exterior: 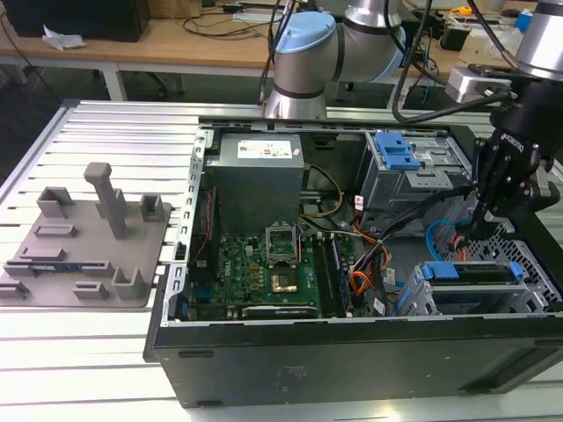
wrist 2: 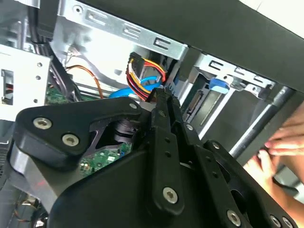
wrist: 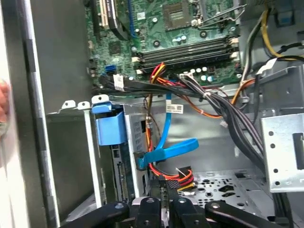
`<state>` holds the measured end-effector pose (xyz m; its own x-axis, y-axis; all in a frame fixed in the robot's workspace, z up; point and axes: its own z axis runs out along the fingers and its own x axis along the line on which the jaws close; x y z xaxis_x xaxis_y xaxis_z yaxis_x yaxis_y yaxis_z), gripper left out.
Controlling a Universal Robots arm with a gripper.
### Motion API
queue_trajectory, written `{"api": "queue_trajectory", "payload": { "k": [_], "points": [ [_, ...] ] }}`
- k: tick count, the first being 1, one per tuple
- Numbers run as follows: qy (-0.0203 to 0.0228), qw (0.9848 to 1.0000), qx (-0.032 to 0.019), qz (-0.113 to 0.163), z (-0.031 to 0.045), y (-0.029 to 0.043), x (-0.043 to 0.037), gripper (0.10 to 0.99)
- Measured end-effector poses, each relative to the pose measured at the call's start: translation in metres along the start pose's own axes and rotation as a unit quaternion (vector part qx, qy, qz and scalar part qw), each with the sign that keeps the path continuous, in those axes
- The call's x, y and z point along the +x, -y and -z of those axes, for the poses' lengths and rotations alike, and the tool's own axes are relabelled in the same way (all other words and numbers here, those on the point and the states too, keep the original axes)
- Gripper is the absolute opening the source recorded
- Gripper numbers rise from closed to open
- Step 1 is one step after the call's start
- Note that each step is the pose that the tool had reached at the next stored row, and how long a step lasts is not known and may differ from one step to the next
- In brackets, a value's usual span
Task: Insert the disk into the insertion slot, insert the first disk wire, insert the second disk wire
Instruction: 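Insert the first disk wire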
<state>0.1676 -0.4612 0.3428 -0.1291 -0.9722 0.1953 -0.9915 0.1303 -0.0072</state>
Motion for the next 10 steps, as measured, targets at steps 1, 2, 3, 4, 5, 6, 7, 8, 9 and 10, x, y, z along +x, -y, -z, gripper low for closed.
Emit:
{"api": "queue_trajectory", "payload": {
  "k": [1,2,3,4,5,6,7,8,9,10],
  "points": [
    [0.003,1.0,-0.0004,0.0,0.001,0.0005,0.0027,0.165],
    [0.0053,1.0,-0.0007,0.0,0.0018,0.0009,0.0051,0.165],
    [0.0093,1.0,-0.0012,0.0,0.0034,0.0015,0.0096,0.165],
    [0.0116,0.9999,-0.0015,0.0,0.0044,0.0019,0.0125,0.165],
    [0.0133,0.9999,-0.0017,0.0,0.0046,0.0022,0.0157,0.165],
    [0.014,0.9999,-0.0018,0.0,0.0043,0.0027,0.0189,0.165],
    [0.0146,0.9999,-0.0019,0.0,0.0036,0.0031,0.0219,0.165],
    [0.0158,0.9999,-0.0008,0.001,0.0023,0.0039,0.0282,0.165],
    [0.0162,0.9999,0.0011,0.002,0.0017,0.0044,0.0317,0.165],
    [0.0165,0.9999,0.0024,0.003,0.0013,0.0046,0.0333,0.165]
  ]
}}
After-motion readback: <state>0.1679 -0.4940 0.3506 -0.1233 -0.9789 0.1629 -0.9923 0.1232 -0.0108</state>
